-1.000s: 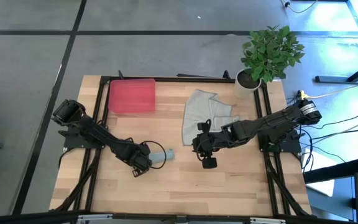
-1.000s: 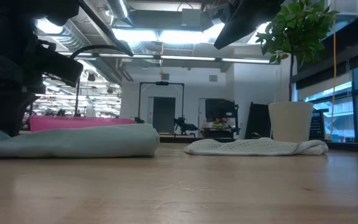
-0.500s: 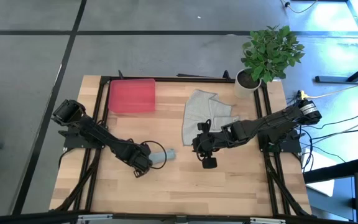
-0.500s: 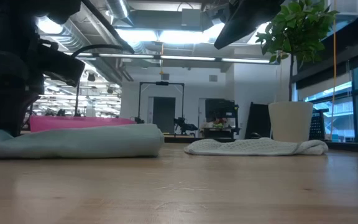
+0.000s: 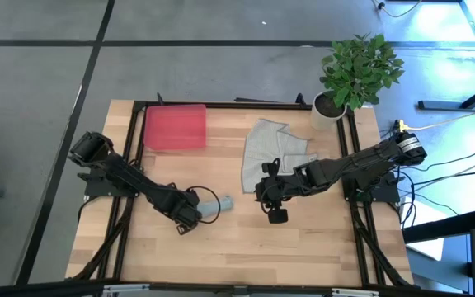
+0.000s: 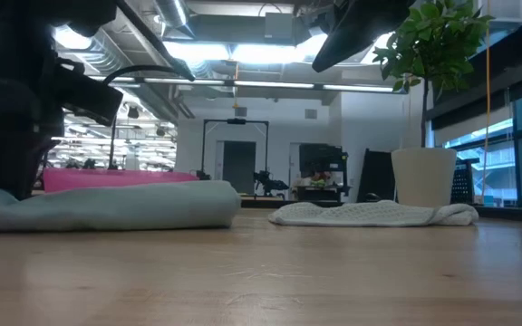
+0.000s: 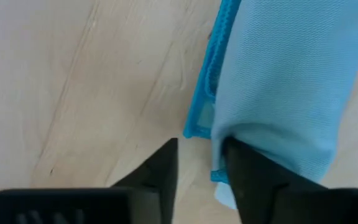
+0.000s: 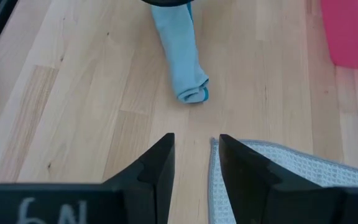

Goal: Roll microfiber towels into tight, uniform cylinder then place into a basket
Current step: Roll the blue towel, then put the blue towel into the pink bin

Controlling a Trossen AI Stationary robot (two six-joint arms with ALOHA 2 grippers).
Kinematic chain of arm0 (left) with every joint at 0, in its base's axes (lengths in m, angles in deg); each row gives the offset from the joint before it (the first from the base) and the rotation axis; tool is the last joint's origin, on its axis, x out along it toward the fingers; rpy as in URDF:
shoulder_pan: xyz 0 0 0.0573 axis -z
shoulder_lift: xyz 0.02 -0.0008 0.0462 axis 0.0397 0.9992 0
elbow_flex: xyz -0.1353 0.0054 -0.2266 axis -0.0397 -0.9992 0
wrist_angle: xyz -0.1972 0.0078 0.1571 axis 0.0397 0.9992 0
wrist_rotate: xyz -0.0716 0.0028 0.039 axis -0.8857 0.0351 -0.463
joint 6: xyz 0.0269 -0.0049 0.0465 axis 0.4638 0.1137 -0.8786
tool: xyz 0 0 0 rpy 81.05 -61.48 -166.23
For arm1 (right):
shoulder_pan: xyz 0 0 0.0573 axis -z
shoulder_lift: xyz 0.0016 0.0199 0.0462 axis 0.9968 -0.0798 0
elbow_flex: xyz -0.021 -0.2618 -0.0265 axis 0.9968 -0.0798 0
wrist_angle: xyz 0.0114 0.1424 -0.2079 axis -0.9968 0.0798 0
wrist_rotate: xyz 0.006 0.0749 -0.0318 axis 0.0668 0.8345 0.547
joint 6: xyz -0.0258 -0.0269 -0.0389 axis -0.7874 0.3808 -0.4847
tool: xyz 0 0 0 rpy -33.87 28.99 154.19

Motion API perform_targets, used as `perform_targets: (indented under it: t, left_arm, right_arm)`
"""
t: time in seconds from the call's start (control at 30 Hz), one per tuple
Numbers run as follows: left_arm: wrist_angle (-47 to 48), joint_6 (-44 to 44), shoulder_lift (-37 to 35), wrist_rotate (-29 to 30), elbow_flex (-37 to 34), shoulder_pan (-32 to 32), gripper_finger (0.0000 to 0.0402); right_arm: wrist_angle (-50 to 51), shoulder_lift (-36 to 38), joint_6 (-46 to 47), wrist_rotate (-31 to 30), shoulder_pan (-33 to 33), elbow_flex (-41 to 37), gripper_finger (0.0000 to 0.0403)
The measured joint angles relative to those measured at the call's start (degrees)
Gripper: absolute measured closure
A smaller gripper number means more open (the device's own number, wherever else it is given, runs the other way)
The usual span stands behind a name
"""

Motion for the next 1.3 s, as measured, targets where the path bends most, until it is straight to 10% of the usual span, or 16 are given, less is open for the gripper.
perform_targets:
  t: [0.6, 1.3]
  left_arm:
    - [0.8, 0.1, -12.8, 5.4, 0.0, 0.0, 0.0192]
    - [-20.0, -19.7, -2.7, 9.2, 0.0, -2.3, 0.0005]
  right_arm:
    - [0.0, 0.0, 0.0, 0.0, 0.0, 0.0, 0.0276]
    - [-0.7, 0.0, 0.0, 0.0, 0.0, 0.0, 0.0276]
